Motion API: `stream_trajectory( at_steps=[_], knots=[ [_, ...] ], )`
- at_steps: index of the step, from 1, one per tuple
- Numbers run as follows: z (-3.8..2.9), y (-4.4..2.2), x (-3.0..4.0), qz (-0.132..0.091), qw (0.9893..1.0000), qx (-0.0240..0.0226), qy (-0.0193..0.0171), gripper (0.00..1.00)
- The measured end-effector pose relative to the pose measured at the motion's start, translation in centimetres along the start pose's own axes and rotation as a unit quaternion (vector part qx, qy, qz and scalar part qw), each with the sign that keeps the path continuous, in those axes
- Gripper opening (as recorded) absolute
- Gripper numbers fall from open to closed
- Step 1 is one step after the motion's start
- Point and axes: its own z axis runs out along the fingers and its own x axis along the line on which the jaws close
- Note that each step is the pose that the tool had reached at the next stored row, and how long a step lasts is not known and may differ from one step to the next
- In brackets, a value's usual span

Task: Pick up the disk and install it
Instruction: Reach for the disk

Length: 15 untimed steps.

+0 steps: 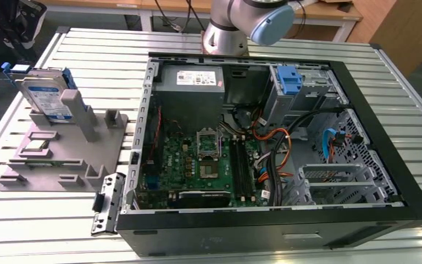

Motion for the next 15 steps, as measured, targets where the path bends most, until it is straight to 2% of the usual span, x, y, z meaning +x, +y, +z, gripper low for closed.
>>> stream_trajectory(
  at_steps=[6, 11, 15],
  knots=[
    [0.51, 1.15, 1.07, 0.000, 1.0000, 0.0000, 0.0000, 0.11],
    [1.10, 1.73, 1.92, 0.000, 1.0000, 0.0000, 0.0000, 0.11],
    [1.69, 2.18, 2.23, 0.000, 1.0000, 0.0000, 0.0000, 0.11]
  ],
)
